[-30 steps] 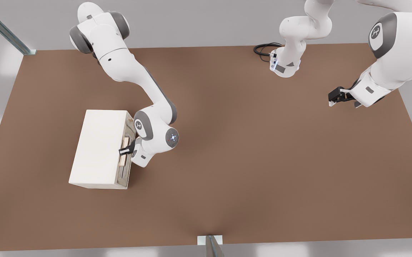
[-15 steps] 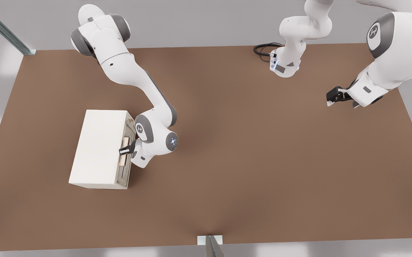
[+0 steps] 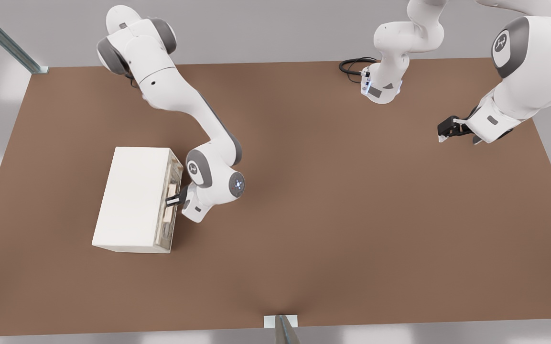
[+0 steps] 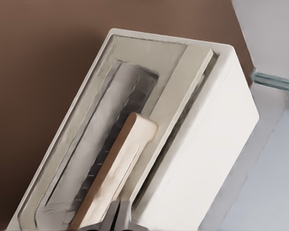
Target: Keep left arm still and open the oven door with right arm
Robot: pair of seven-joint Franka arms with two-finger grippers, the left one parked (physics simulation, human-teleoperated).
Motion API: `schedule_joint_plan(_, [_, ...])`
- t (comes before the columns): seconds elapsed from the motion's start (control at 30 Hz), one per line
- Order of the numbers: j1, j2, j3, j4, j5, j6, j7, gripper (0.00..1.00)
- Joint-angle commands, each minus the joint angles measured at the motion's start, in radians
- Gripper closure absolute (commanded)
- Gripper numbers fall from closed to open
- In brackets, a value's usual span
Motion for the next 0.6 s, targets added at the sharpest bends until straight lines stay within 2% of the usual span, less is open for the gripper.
schedule_joint_plan(0.0, [0.011, -0.003, 0.0, 0.038, 0.018, -0.024, -0.007, 0.79])
schedule_joint_plan(0.07, [-0.007, -0.003, -0.003, 0.101, 0.09, -0.042, -0.058, 0.79])
schedule_joint_plan(0.1, [-0.055, -0.007, -0.006, 0.135, 0.182, -0.042, -0.064, 0.79])
schedule_joint_plan(0.13, [-0.156, -0.007, -0.005, 0.198, 0.355, -0.041, -0.137, 0.58])
schedule_joint_plan(0.17, [-0.315, -0.032, -0.006, 0.203, 0.593, -0.041, -0.194, 0.0])
schedule_joint_plan(0.23, [-0.46, -0.148, -0.006, 0.109, 0.78, -0.048, -0.262, 0.0])
schedule_joint_plan(0.3, [-0.507, -0.323, -0.011, 0.012, 0.765, -0.059, -0.338, 0.0])
schedule_joint_plan(0.37, [-0.509, -0.411, -0.023, 0.012, 0.707, -0.144, -0.329, 0.0])
schedule_joint_plan(0.47, [-0.512, -0.523, -0.028, -0.037, 0.687, -0.16, -0.325, 0.0])
schedule_joint_plan(0.57, [-0.512, -0.573, -0.029, -0.074, 0.677, -0.15, -0.325, 0.0])
